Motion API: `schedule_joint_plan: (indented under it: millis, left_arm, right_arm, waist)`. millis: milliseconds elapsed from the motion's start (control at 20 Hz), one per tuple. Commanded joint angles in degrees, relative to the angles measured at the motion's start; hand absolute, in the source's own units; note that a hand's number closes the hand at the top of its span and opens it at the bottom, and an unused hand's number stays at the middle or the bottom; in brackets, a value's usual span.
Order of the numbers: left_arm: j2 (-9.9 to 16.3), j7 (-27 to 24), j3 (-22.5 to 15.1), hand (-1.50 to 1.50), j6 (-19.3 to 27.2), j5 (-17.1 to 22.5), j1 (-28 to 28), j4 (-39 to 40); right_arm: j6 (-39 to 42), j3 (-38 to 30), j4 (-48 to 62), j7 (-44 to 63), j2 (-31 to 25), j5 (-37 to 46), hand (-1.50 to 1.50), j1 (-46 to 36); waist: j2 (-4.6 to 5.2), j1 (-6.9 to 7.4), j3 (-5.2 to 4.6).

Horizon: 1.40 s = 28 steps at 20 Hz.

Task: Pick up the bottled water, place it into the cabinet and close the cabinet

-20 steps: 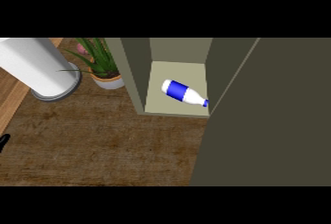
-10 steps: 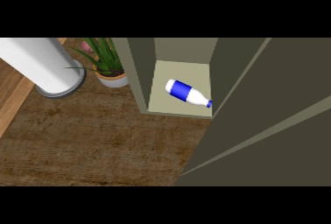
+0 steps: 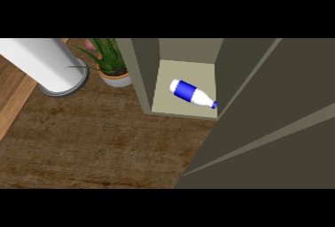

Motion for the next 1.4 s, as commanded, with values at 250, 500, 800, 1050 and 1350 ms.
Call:
schedule_joint_plan:
  millis: [250,500,800,1050,1350]
  left_arm:
    - [1.1,-0.4,2.2,-1.50,-4.2,1.5,1.2,0.1]
    - [1.0,-2.0,3.7,-1.50,-8.4,1.4,2.1,3.5]
    - [1.4,-1.9,7.4,-1.50,-9.4,3.3,4.0,4.6]
    - [-0.1,-3.0,9.5,-1.50,-13.2,2.4,7.2,7.2]
    - [-3.9,-2.9,11.2,-1.50,-14.4,0.7,9.5,5.4]
  right_arm:
    - [-4.3,5.3,8.3,10.7,11.8,-5.7,1.50,-10.2]
    - [0.0,2.1,10.4,12.5,13.6,-13.6,1.50,-17.2]
    - [-2.5,-5.1,19.3,16.1,13.8,-20.8,1.50,-23.3]
    - [-7.5,-14.1,30.4,16.8,14.0,-30.2,1.50,-34.5]
    - [-8.3,-18.4,47.9,11.5,14.2,-31.5,1.50,-46.3]
  waist:
    - [1.33,2.87,0.25]
    - [1.41,2.63,0.27]
    - [1.19,1.26,0.56]
    - [0.99,-1.27,0.90]
    - [1.00,-2.68,0.99]
